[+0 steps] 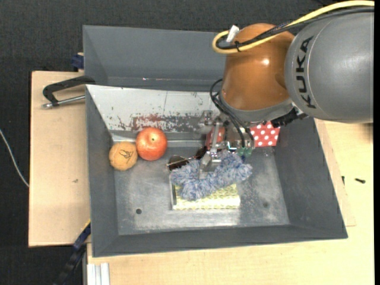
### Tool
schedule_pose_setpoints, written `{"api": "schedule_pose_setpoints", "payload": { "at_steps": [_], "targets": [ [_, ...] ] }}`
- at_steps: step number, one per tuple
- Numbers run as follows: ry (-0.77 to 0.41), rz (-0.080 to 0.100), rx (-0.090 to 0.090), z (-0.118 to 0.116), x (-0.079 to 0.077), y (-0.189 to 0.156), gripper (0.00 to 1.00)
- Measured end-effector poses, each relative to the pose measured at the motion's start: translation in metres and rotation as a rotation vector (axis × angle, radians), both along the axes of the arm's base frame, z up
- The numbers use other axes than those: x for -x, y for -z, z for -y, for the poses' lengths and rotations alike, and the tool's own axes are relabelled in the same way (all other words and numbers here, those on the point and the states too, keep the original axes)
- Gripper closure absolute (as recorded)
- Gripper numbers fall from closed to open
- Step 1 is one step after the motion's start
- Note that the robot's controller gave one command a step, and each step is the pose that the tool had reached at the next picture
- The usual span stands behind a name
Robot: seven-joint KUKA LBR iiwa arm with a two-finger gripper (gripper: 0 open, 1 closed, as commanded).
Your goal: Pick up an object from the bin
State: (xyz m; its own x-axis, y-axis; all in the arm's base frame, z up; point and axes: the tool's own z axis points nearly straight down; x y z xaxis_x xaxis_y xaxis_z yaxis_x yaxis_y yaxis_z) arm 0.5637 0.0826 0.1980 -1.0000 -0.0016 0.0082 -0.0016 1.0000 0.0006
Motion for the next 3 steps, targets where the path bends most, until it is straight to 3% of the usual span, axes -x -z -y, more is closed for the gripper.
{"api": "schedule_pose_setpoints", "payload": {
  "at_steps": [1,2,3],
  "targets": [
    [-0.044,0.016,-0.001,0.001,0.003,0.041,0.0],
    [-0.118,0.017,-0.004,0.001,0.013,0.125,0.0],
    [-0.119,0.015,-0.002,0.002,0.013,0.116,0.0]
  ]
}}
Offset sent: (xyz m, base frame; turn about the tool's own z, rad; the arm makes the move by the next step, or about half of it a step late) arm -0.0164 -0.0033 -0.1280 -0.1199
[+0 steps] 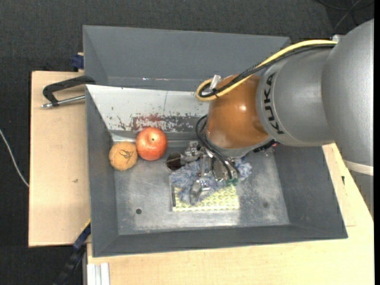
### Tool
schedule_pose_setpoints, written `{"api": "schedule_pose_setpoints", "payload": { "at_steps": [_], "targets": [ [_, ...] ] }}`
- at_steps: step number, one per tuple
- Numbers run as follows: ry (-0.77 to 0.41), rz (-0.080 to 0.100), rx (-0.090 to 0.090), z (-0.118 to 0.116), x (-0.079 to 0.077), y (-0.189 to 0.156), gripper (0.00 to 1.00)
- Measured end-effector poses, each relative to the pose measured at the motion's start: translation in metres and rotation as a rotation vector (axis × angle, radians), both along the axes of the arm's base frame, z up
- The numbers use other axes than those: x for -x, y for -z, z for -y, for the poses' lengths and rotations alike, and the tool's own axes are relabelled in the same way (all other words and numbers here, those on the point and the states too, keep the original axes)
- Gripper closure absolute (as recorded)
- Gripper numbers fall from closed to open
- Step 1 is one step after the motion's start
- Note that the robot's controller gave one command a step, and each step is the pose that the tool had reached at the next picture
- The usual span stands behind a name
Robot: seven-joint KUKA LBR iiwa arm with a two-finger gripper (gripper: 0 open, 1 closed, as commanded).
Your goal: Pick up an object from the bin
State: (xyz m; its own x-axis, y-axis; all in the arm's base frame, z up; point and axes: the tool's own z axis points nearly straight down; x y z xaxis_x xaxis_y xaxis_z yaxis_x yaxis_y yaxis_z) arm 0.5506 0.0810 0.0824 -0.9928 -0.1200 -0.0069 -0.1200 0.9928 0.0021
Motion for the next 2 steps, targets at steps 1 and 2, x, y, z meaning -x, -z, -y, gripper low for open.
{"api": "schedule_pose_setpoints", "payload": {
  "at_steps": [1,2],
  "targets": [
    [0.025,0.0,0.001,-0.0005,-0.0031,0.0058,0.0],
    [0.116,-0.001,0.0,0.0,-0.0034,0.0065,0.0]
  ]
}}
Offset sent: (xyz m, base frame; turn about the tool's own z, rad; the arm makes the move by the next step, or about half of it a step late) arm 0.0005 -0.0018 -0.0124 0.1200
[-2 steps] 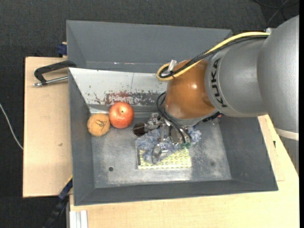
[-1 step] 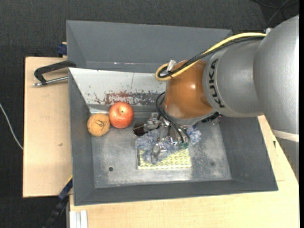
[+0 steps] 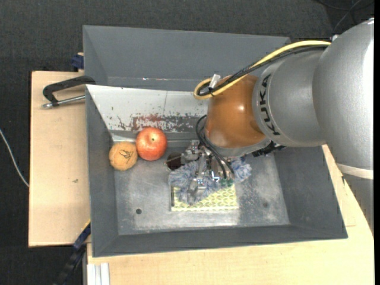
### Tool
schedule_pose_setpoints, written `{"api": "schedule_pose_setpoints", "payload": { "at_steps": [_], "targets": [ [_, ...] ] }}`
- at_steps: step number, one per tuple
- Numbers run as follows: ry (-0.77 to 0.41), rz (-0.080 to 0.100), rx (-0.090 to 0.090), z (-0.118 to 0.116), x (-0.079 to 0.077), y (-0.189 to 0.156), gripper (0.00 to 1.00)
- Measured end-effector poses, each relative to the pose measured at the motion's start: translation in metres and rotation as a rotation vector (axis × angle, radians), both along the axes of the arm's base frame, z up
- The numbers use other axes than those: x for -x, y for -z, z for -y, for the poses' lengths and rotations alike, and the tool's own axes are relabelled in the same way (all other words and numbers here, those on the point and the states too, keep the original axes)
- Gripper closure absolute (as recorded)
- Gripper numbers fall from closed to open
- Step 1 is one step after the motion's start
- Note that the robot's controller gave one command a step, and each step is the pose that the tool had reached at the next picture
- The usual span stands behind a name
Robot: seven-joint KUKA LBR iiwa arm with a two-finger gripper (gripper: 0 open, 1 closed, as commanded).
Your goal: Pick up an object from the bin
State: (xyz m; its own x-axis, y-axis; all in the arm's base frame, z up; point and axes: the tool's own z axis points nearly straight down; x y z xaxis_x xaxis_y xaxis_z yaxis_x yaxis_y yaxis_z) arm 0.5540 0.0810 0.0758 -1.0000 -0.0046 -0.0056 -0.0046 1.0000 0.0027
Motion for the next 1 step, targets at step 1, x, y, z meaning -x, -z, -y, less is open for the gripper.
{"api": "schedule_pose_setpoints", "payload": {
  "at_steps": [1],
  "targets": [
    [-0.087,0.016,-0.001,-0.0025,-0.0055,-0.0063,1.0]
  ]
}}
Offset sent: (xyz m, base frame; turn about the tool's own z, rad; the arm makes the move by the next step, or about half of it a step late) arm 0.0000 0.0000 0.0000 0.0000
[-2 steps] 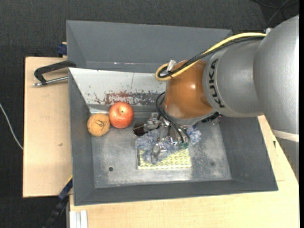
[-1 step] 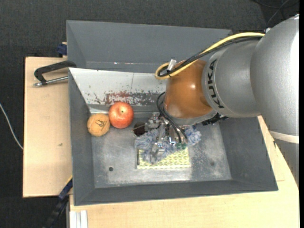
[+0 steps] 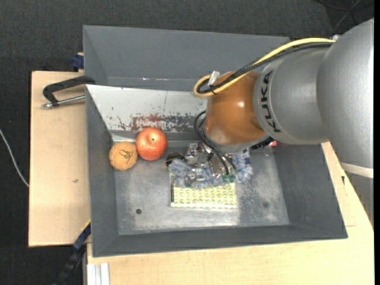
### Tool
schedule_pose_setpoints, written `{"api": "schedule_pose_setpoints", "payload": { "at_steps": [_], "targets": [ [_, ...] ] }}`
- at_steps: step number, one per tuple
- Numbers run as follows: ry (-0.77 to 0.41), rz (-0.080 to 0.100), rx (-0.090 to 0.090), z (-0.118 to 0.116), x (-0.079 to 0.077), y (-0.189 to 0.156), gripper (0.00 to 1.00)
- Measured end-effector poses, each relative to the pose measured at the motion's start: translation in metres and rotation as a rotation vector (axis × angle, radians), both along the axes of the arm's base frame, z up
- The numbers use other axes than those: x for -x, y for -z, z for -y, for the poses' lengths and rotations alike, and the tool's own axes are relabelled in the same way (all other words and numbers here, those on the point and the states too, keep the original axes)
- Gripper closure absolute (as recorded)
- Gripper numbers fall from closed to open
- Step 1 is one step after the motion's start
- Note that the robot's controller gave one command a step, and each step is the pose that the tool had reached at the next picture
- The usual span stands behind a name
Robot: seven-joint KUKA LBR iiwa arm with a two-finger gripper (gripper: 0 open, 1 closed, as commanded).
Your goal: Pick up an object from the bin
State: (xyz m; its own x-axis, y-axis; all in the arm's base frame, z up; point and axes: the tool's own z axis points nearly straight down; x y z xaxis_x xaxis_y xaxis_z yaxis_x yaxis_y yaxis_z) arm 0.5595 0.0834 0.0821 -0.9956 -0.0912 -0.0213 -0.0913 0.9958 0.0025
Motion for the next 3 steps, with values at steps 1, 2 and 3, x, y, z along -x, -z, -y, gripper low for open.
{"api": "schedule_pose_setpoints", "payload": {
  "at_steps": [1,2,3],
  "targets": [
    [-0.003,0.0,0.0,-0.0001,0.0001,0.0,1.0],
    [-0.003,-0.003,0.0,-0.0001,0.0003,-0.0015,1.0],
    [-0.003,-0.009,0.001,-0.0004,0.0,-0.0059,1.0]
  ]
}}
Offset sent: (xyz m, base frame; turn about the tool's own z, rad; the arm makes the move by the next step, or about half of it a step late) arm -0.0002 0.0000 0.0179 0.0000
